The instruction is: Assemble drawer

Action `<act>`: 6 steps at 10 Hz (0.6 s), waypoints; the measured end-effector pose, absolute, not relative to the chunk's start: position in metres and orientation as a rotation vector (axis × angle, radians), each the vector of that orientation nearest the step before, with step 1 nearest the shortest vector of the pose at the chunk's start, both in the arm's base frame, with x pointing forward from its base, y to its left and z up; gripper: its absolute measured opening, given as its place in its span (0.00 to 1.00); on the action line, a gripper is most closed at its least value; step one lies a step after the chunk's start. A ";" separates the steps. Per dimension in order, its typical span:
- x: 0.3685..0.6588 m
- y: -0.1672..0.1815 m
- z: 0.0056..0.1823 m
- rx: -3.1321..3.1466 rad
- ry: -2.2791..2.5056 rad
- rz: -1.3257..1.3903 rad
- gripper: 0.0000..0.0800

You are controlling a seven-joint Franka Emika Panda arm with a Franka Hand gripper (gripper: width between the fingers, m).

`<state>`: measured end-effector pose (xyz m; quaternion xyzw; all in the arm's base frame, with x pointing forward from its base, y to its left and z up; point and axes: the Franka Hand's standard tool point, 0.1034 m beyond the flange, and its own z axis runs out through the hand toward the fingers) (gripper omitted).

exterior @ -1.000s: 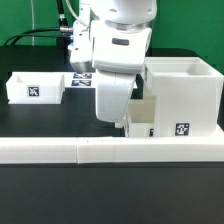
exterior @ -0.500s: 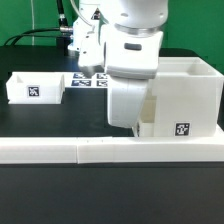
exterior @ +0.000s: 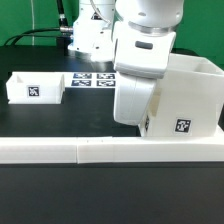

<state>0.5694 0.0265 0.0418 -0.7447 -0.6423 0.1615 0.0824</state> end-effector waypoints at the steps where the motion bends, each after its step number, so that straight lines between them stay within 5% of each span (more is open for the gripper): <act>1: 0.569 0.020 0.040 -2.195 -1.942 0.483 0.81; 6: 0.571 -0.008 0.057 -2.156 -2.015 0.436 0.81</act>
Offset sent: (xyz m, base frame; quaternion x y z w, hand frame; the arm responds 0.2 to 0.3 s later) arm -0.0083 -0.0259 0.0148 -0.0072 -0.0094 -0.0576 0.9983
